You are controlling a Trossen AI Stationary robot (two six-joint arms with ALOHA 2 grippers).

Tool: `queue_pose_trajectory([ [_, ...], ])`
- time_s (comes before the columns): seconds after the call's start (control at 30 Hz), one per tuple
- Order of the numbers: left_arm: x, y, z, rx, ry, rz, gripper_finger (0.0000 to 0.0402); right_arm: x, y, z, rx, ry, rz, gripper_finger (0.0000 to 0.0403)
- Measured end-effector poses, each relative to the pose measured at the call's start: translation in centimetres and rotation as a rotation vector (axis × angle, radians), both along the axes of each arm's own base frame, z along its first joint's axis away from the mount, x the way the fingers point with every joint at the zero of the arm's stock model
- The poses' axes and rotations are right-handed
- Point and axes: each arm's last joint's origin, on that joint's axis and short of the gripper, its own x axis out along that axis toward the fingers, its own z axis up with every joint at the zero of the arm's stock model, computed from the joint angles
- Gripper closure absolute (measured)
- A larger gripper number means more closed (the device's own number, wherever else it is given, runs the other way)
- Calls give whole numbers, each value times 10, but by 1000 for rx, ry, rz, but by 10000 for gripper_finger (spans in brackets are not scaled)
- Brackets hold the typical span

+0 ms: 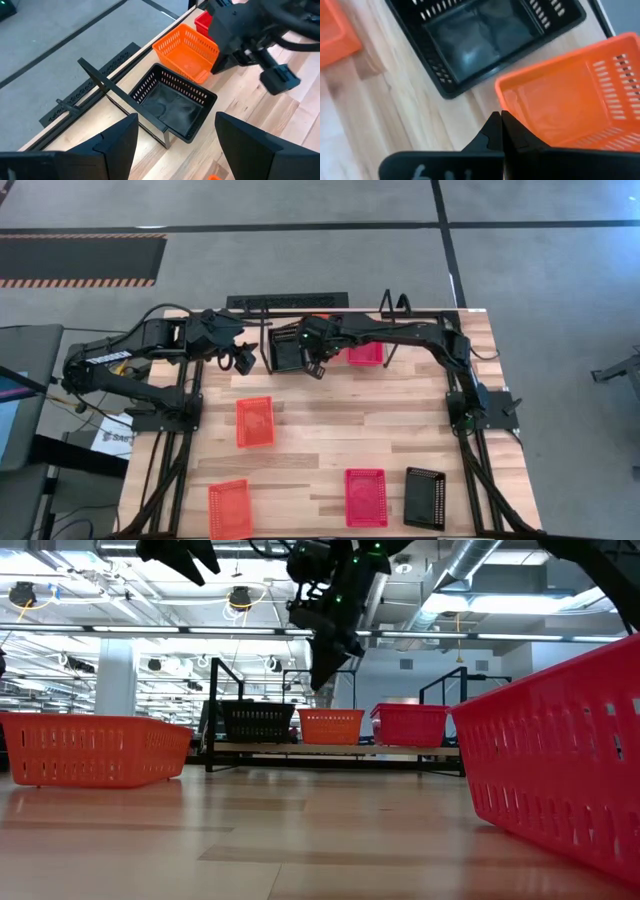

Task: Stack baskets on shelf by color
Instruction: Adjust the orange stacked bins on the shelf

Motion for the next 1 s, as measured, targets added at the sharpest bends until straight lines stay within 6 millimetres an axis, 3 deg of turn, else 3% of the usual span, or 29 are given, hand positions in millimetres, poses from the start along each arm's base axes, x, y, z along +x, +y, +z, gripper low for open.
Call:
queue_pose_trajectory([
  [0.13, 0, 0, 0, 1, 0, 0, 150, -2, -8, 0, -1, -2, -14, 403],
  [0.33, 0, 0, 0, 0, 0, -1, 150, -6, -20, -23, 10, 44, -41, 403],
  [0.57, 0, 0, 0, 0, 1, -1, 150, -9, -24, -31, 8, 61, -37, 403],
  [1.0, 0, 0, 0, 0, 1, -2, 150, -9, -2, -37, 53, 117, 23, 403],
])
